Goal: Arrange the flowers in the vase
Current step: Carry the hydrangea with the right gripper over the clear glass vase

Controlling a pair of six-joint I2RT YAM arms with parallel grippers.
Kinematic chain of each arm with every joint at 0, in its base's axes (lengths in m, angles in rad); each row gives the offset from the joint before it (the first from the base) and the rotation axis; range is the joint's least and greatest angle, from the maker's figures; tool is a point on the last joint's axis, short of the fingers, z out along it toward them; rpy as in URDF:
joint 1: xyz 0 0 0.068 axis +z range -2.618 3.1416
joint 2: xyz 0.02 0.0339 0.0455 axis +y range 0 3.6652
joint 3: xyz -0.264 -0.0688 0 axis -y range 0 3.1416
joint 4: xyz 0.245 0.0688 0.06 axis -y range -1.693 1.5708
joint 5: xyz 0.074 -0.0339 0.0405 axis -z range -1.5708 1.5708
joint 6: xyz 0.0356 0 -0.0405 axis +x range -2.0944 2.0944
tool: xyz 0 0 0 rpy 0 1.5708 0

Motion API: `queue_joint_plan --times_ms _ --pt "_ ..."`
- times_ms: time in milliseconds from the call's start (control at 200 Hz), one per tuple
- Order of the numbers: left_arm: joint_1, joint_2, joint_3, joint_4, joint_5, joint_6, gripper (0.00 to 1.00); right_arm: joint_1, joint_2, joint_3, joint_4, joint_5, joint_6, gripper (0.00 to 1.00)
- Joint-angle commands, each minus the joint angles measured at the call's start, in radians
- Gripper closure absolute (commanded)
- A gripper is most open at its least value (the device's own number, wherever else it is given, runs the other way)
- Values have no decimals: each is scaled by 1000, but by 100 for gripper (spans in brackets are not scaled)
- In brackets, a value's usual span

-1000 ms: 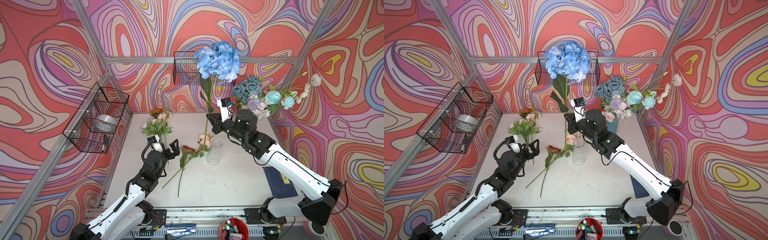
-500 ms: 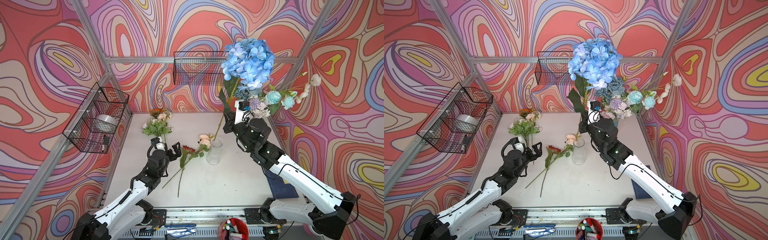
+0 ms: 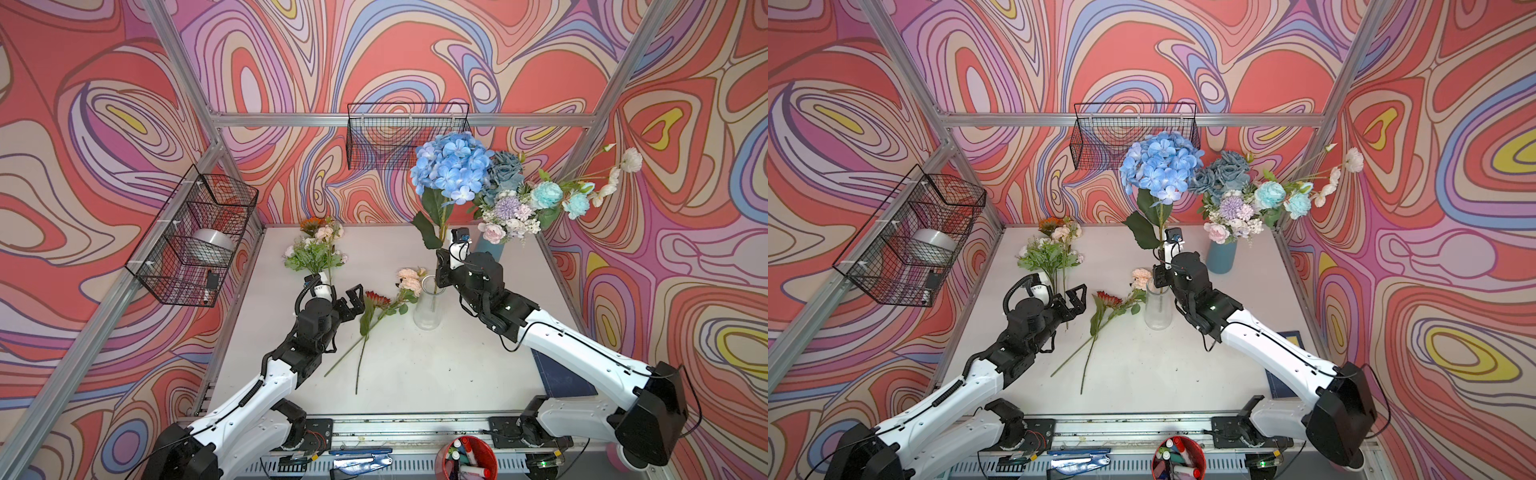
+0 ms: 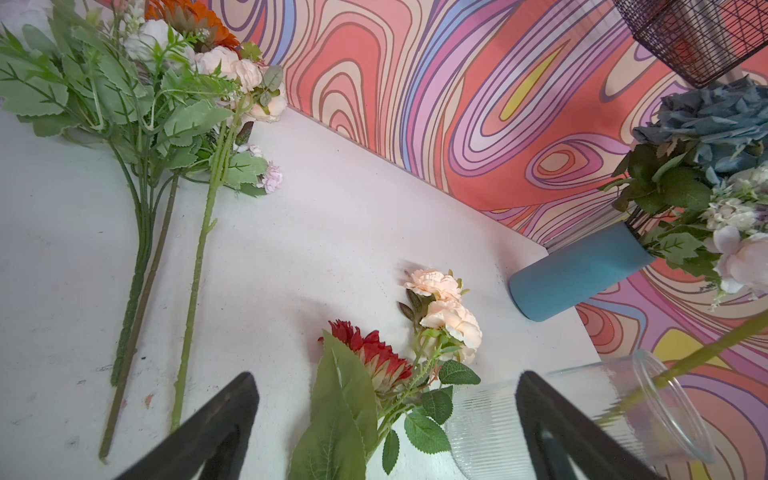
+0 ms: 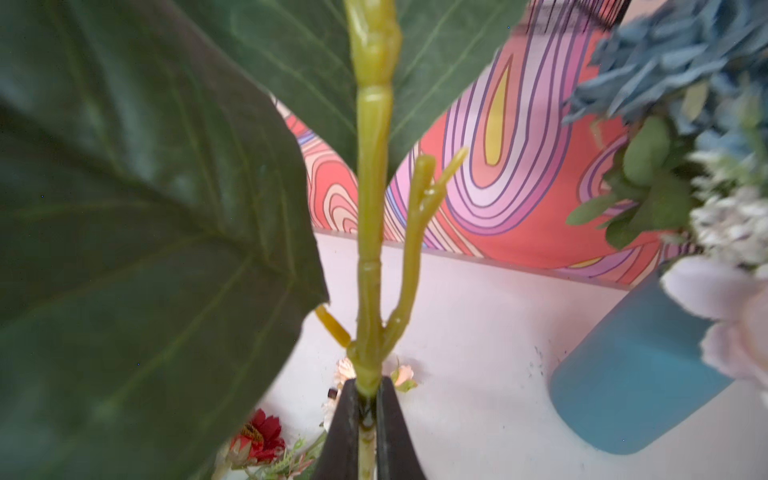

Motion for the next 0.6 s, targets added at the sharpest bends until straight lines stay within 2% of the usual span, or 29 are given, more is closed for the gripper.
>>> queue_joint_plan --times_ms 0,310,451,546,596 --pt "6 3 19 14 12 1 0 1 28 -20 5 -23 59 100" --pt "6 1 20 -1 20 2 0 1 91 -6 -53 -15 63 100" --pt "6 -9 25 -55 28 22 1 1 85 5 -86 -20 67 82" --pt "6 -21 40 -153 48 54 3 1 69 16 -112 -24 77 72" --pt "7 -30 46 -218 60 73 4 1 54 18 -123 -31 82 63"
